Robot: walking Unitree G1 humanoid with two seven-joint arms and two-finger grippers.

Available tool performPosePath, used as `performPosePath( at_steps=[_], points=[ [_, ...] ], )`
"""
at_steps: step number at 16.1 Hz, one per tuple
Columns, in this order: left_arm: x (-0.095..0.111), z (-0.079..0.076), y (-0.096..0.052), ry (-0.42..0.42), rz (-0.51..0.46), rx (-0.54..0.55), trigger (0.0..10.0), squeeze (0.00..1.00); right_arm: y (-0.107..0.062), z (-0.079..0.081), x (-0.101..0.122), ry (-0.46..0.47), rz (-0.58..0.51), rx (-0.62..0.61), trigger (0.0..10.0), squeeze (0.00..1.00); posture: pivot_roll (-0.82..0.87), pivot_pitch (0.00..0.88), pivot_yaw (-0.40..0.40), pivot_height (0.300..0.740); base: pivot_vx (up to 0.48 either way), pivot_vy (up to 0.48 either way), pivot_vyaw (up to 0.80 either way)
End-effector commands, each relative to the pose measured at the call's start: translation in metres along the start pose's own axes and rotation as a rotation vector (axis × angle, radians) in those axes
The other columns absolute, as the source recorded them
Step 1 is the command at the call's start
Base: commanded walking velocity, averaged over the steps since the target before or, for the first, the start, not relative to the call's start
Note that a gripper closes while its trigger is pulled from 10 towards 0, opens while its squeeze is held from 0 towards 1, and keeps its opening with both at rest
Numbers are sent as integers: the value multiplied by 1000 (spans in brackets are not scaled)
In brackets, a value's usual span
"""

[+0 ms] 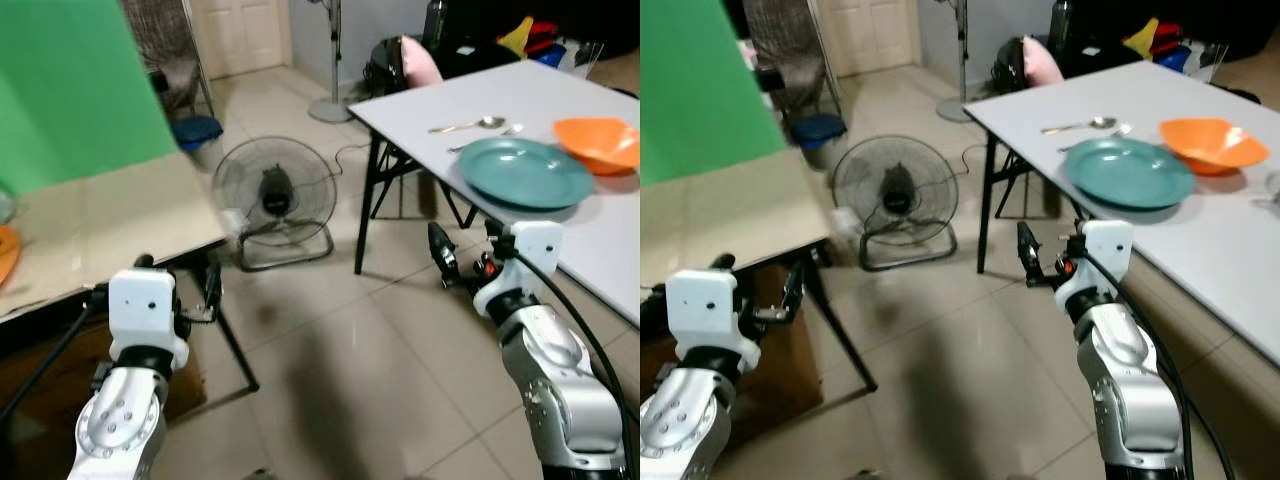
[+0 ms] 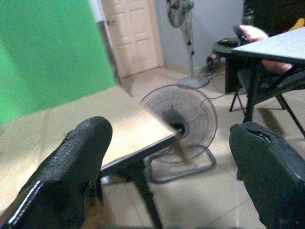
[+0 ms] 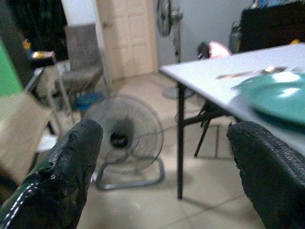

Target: Setting the table

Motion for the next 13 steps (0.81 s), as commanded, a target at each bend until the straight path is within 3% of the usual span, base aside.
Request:
performPosePath(
  at_steps=[1, 3, 6, 8, 13],
  points=[
    [-3, 4, -1, 5, 10, 15, 10000, 0, 3, 9, 3, -2, -17, 37, 10000, 0, -80, 33, 40, 740, 0, 341, 0],
    [-3, 4, -3, 0, 13, 21, 10000, 0, 3, 17, -1, 24, 7, 96, 10000, 0, -79, 33, 38, 740, 0, 343, 0],
    [5, 5, -7, -24, -16, 54, 10000, 0, 3, 34, -6, 57, 49, 204, 10000, 0, -70, 36, 24, 740, 0, 0, 135],
    [6, 11, -9, -34, -29, 97, 10000, 0, 3, 40, -9, 66, 66, 243, 10000, 0, -65, 36, 18, 740, 0, 0, 800],
    [7, 15, -14, -30, -27, 103, 10000, 0, 5, 57, -7, 102, 85, 368, 10000, 0, -47, 35, 8, 740, 331, 0, 800]
  ],
)
Point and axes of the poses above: a point about 5 cm out from each wrist's last joint towards the gripper, its own y axis pointing out of the wrist towards the gripper, its own x axis along the axis of the wrist's last joint, z = x × y, the point moved 3 cm from there along y, pointing out of the wrist towards the gripper, and after that the axes turned 6 degrees about y, right-handed, at the moved point
